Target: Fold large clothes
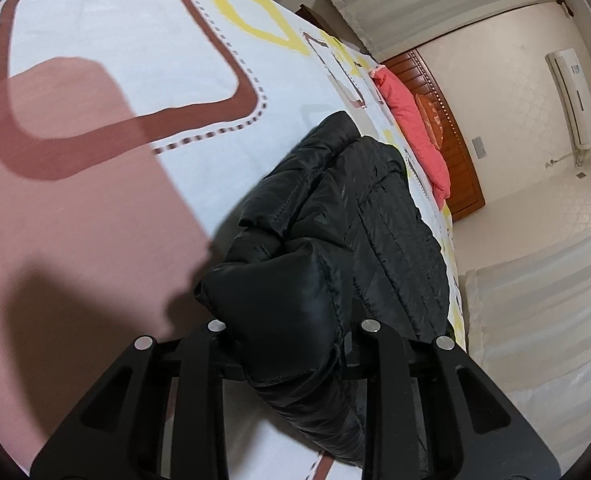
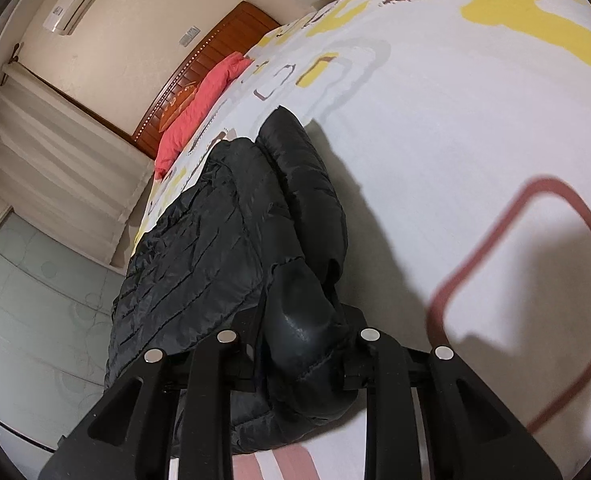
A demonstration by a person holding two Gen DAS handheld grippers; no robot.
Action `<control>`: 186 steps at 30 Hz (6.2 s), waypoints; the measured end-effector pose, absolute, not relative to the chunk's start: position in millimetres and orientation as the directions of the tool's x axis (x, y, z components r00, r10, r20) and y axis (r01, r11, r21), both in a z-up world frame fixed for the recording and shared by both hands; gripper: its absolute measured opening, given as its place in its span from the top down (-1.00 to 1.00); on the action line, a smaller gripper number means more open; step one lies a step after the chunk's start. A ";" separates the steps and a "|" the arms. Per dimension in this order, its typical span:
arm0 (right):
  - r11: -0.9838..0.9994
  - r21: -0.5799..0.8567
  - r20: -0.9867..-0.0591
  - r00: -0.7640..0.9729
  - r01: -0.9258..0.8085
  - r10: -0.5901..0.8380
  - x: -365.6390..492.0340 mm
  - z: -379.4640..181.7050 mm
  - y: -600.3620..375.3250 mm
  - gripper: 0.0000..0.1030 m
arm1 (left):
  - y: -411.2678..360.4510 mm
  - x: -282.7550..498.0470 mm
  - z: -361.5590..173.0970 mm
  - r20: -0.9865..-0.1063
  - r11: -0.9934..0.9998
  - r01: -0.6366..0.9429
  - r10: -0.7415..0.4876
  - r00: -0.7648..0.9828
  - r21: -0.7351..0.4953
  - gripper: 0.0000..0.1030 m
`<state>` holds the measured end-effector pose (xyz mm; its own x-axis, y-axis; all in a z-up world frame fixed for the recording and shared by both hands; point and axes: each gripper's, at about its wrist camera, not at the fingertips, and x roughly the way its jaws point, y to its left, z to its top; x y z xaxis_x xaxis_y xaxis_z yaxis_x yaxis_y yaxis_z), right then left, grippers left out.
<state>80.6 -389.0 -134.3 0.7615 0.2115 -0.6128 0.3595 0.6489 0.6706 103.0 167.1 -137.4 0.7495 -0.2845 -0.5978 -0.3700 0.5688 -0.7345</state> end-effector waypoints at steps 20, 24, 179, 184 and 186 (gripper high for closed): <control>0.681 0.553 -0.664 0.748 0.481 0.010 31.2 -108.2 -428.6 0.19 | 199.3 56.5 -97.5 -0.687 0.777 -0.443 0.019 0.726 -0.447 -0.23; 0.773 0.443 -0.686 0.727 0.454 -0.034 39.6 -90.8 -403.8 0.19 | 173.2 56.6 -74.6 -0.678 0.883 -0.406 0.151 0.719 -0.234 -0.23; 0.852 0.306 -0.708 0.699 0.426 -0.095 135.8 -139.3 -360.9 0.06 | 167.9 170.4 -146.9 -0.655 0.682 -0.301 -0.342 0.674 -0.666 0.07; 0.859 0.281 -0.710 0.695 0.427 -0.113 135.7 -138.8 -356.2 0.06 | 167.1 171.2 -147.3 -0.653 0.690 -0.292 -0.342 0.676 -0.663 0.07; 0.859 0.281 -0.710 0.695 0.428 -0.114 134.5 -138.9 -353.0 0.06 | 167.0 171.5 -147.8 -0.651 0.693 -0.286 -0.344 0.676 -0.662 0.07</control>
